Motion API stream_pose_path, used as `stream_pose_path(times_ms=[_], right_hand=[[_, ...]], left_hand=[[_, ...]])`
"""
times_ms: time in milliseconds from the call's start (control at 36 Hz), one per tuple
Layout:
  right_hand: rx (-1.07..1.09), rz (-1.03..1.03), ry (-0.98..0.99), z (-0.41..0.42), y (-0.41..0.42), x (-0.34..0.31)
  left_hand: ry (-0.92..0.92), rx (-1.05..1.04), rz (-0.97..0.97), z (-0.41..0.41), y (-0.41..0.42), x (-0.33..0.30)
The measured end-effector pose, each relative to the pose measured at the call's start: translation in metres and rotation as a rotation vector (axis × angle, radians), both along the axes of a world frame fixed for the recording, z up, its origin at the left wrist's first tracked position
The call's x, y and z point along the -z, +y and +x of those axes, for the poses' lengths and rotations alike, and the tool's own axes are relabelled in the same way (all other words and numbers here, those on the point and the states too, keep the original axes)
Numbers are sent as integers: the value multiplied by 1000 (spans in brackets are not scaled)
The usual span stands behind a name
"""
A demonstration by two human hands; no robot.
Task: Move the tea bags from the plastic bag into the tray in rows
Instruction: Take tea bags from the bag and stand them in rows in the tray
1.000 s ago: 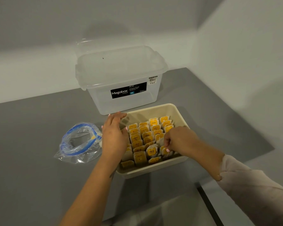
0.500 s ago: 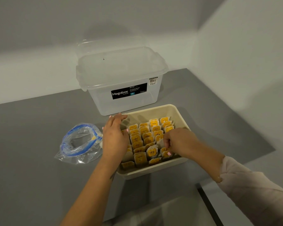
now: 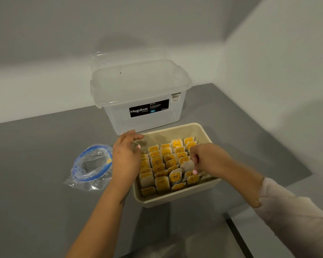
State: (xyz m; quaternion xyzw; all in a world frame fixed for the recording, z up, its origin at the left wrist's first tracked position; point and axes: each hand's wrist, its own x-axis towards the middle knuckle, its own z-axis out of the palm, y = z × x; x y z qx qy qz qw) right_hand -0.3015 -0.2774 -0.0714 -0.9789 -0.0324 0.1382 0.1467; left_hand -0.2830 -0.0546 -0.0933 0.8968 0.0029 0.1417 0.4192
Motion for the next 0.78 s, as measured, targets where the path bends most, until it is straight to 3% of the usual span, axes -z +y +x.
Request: stream_pose_path(times_ms=[278, 417, 583, 667, 778], right_hand=[[-28, 75, -63, 15, 47, -29], [-40, 118, -104, 23, 88, -39], [-40, 200, -145, 26, 139, -49], [-37, 248, -156, 27, 165, -50], [-47, 276, -180, 26, 195, -44]], left_hand=[[-3, -23, 59, 28, 75, -22], [150, 87, 271, 54, 110, -17], [357, 452, 681, 83, 137, 9], [419, 478, 749, 90, 143, 21], [357, 420, 761, 91, 151, 23]])
